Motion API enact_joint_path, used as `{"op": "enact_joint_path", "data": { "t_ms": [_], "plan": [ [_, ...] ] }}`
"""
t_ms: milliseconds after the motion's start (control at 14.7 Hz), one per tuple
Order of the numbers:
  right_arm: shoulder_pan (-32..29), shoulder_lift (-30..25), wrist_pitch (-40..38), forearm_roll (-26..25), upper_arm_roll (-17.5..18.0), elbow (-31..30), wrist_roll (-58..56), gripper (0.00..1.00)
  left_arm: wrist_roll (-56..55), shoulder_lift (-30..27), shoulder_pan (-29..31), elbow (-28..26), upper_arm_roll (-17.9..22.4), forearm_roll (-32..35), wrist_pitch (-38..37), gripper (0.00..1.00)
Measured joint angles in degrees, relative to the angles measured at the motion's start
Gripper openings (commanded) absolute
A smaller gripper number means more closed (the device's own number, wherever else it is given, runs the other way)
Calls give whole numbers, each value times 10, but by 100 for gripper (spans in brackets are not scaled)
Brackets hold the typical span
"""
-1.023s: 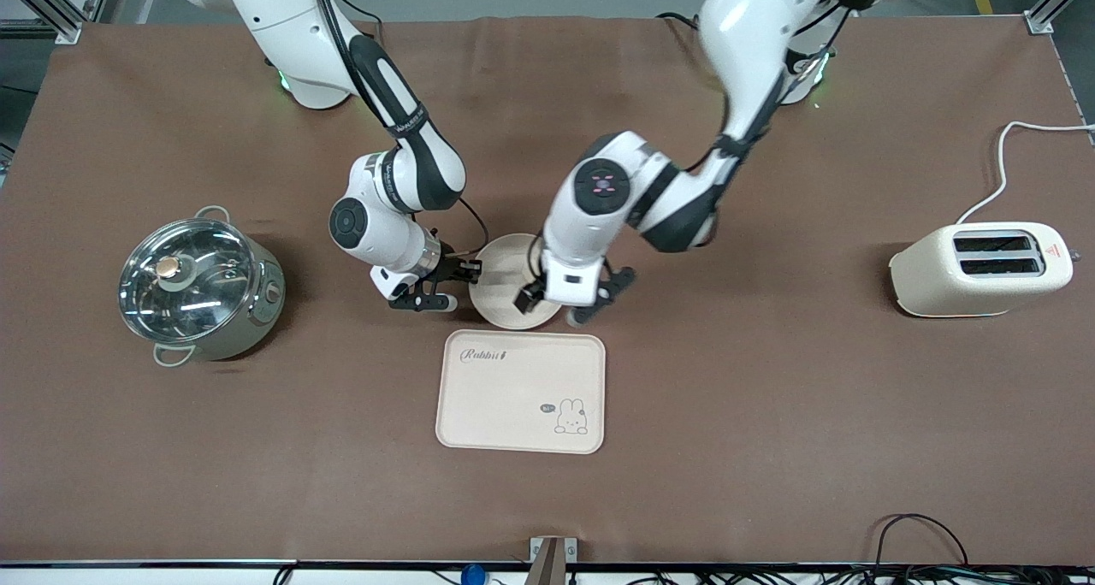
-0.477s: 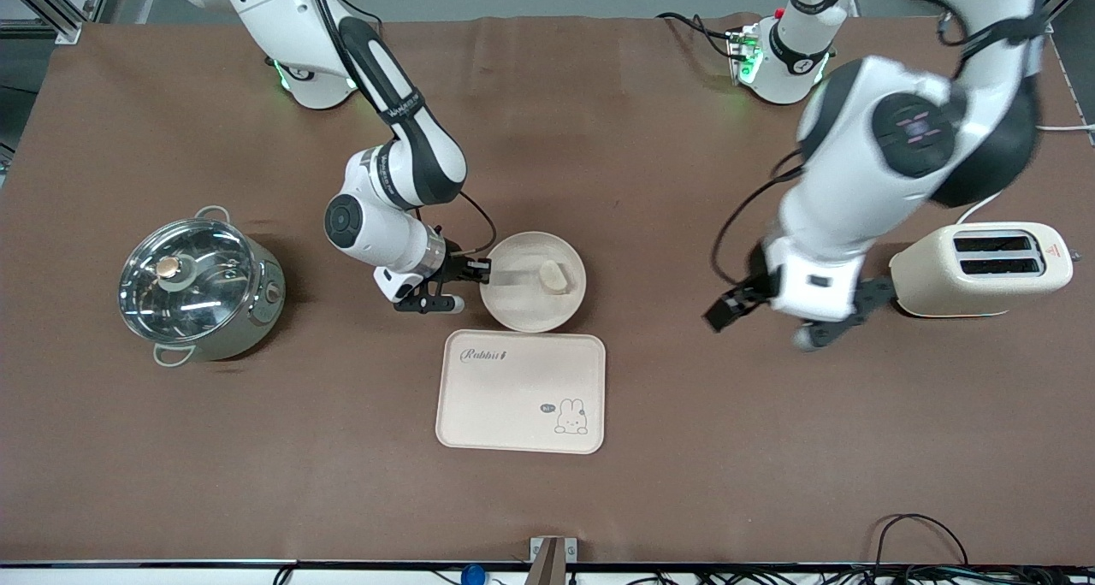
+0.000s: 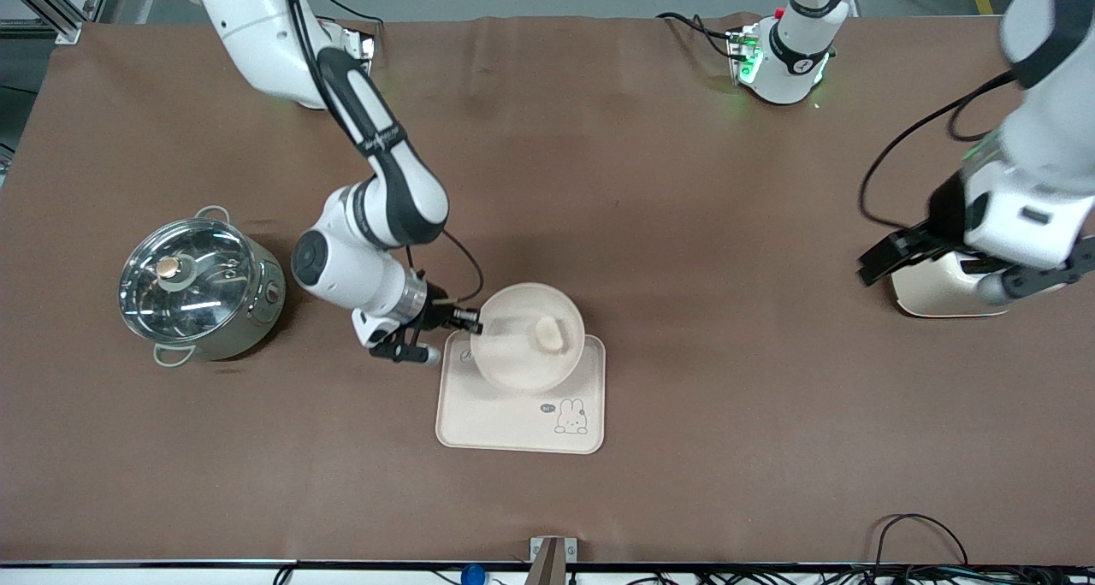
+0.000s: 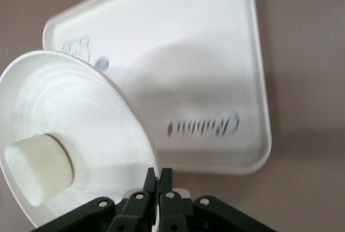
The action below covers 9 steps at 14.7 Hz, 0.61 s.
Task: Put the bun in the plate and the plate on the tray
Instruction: 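Slide the plate onto the tray with the right gripper while the left gripper retreats, then set the plate down on the tray and open the right gripper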
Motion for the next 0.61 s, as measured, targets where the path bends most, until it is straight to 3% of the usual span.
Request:
{"op": "enact_joint_path", "data": {
  "t_ms": [341,614],
  "plan": [
    [-24,94,-1,0,0,97,2,0,92,-85,7,-36,-3,0,-104,100],
    [-37,122,-1,0,-1,128,2,0,139,-145,6,-95,-3,2,-111,100]
  ]
}}
